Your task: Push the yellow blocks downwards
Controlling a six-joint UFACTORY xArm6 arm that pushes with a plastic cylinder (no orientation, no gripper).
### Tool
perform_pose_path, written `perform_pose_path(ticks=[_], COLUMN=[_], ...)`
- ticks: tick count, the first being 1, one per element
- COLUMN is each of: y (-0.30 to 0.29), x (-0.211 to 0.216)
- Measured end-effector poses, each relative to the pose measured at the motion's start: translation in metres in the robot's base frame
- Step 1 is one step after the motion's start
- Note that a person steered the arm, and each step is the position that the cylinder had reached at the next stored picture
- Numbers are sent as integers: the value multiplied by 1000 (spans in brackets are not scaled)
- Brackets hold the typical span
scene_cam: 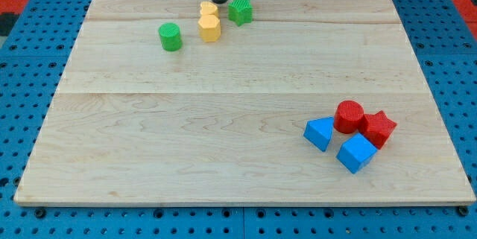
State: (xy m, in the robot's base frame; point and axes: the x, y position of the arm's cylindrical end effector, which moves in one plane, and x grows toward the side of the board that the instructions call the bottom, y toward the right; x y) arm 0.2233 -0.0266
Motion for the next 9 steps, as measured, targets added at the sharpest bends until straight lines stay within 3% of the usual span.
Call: perform_pose_path(ticks=[1, 2, 3, 7, 8, 9], y=[-23, -27, -67, -13, 19, 66], x=[25, -1, -27, 110, 107, 143])
